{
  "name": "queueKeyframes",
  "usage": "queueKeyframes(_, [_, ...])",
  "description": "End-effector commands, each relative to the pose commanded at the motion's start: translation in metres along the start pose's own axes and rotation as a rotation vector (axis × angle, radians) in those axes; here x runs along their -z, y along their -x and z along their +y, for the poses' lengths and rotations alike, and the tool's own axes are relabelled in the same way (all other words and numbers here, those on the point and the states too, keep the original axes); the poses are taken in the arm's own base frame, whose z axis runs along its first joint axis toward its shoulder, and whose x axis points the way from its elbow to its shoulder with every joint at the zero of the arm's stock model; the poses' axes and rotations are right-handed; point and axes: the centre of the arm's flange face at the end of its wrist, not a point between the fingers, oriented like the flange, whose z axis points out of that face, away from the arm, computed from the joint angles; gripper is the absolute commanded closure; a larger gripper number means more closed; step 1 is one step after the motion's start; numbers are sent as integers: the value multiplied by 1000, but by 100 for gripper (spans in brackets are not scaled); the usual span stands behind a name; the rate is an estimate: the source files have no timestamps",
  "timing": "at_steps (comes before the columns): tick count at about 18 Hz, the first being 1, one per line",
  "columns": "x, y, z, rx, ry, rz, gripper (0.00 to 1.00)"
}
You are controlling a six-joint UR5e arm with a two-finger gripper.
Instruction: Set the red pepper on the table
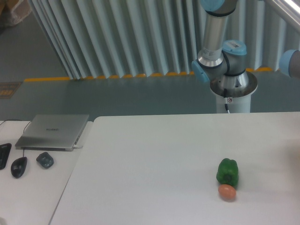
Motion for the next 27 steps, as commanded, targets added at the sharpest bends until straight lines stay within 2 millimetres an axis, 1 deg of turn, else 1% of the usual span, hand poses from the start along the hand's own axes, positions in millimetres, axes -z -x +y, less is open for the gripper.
queueKeyframes(1, [-1,1,2,0,4,1,0])
queueKeyframes(2, [-3,-1,14,17,16,8,0])
queueKeyframes(3, [-9,-2,20,27,23,21,0])
queueKeyframes(4, [-17,-3,22,35,48,41,0])
queueKeyframes(6, [-26,-3,28,39,119,70,0])
queueKeyframes(8, [-28,-7,41,50,127,83,0])
queueKeyframes(11, [-38,-12,52,61,125,105,0])
queueKeyframes(14, [-40,-11,53,62,123,108,0])
queueKeyframes(15, [-49,-12,53,60,121,120,0])
queueKeyframes(16, [-52,-12,53,59,122,126,0])
queueKeyframes(19, [-60,-12,57,63,121,136,0])
queueKeyframes(22, [-78,-13,60,68,115,163,0])
queueKeyframes(24, [-80,-14,75,93,102,165,0])
queueKeyframes(27, [-83,-15,79,101,90,168,0])
